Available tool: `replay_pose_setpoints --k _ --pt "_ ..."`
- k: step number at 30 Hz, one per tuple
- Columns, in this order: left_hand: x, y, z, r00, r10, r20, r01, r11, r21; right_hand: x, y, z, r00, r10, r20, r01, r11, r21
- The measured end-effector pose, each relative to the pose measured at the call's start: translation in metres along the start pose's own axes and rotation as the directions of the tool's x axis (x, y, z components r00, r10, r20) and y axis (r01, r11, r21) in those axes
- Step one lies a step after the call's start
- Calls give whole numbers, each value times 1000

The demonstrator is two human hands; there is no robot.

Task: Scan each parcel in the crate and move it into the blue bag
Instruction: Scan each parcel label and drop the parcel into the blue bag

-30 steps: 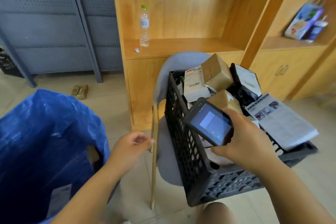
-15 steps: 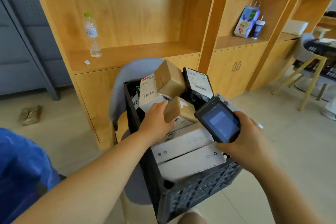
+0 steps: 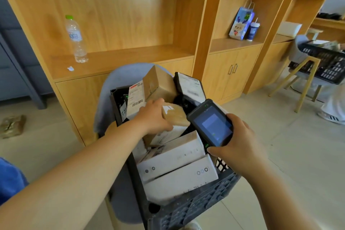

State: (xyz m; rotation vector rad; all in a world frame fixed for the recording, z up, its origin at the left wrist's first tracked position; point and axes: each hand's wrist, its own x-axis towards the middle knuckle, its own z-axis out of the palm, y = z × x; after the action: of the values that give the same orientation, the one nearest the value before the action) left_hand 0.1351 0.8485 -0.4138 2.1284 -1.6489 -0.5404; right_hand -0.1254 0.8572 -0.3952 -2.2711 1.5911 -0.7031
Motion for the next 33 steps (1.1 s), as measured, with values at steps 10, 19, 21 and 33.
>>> replay_pose_setpoints --k 10,19,21,33 --pt "-85 -42 -33 913 -343 -219 32 598 -801 -11 -23 1 997 -51 -57 53 998 33" --pt "-176 -91 -23 849 -502 -165 -8 300 -954 -36 -61 14 994 -106 20 104 992 74" --pt "-189 -100 -25 829 -538 -155 9 291 -957 -44 -71 18 990 -138 35 135 988 74" --pt "-220 -127 -34 635 -663 -397 74 564 -823 -73 -123 22 824 -424 376 497 859 -120"
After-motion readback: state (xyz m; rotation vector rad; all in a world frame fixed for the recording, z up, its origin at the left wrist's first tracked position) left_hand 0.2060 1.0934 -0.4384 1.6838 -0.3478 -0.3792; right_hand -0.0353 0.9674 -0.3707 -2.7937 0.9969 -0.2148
